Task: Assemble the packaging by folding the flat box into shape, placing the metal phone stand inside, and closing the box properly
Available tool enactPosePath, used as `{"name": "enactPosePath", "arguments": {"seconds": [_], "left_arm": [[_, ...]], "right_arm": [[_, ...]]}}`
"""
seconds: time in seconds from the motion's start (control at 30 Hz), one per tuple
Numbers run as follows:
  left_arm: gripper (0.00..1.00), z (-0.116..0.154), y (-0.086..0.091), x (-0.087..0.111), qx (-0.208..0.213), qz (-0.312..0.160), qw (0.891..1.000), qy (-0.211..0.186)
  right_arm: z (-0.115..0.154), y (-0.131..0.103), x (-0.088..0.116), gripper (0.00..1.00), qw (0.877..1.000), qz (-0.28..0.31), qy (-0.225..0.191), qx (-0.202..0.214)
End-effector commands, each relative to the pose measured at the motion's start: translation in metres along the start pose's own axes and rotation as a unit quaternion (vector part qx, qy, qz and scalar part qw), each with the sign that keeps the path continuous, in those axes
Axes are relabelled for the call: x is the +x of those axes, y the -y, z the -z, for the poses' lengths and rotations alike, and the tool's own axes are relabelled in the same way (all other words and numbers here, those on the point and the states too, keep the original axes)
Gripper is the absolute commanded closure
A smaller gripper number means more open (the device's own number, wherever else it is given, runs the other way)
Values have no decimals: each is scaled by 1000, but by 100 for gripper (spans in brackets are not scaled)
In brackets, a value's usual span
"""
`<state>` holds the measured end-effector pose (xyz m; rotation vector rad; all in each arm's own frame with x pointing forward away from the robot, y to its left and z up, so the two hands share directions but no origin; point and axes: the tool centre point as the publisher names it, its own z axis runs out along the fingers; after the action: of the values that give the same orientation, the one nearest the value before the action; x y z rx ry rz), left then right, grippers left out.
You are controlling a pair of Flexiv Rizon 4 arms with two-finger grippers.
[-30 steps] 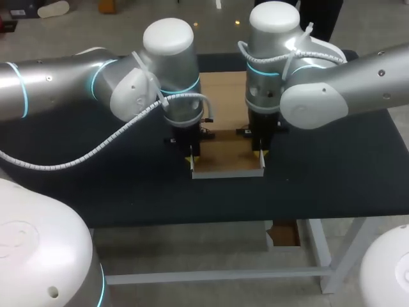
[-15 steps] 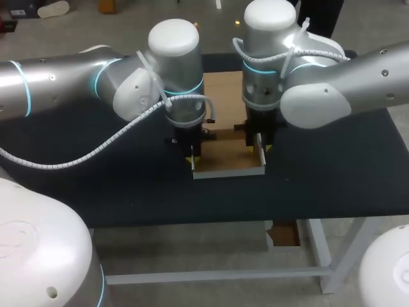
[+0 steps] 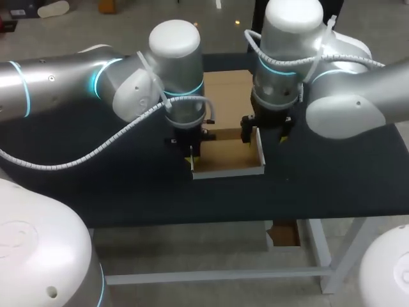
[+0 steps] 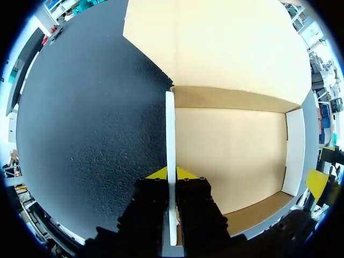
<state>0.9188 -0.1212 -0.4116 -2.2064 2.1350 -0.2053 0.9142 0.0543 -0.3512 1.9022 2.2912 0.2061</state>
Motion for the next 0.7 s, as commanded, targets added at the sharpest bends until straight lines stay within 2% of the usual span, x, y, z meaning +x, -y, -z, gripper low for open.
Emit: {"name": "enactPosePath", "arguments": {"seconds": [0.03, 0.2, 0.3, 0.7], "left_arm": [[100, 2, -2, -1, 2, -3, 1000, 6], [100, 2, -3, -3, 2, -11, 1000, 15], [100, 3, -4, -5, 2, -13, 1000, 18], [100, 4, -5, -14, -4, -9, 1000, 24]], "right_arm": [[23, 21, -19, 0, 996, 24, -39, -75], [37, 31, -31, 0, 987, 76, -82, -120], [44, 36, -34, 0, 979, 112, -92, -143], [45, 37, -36, 0, 979, 118, -92, -140]]}}
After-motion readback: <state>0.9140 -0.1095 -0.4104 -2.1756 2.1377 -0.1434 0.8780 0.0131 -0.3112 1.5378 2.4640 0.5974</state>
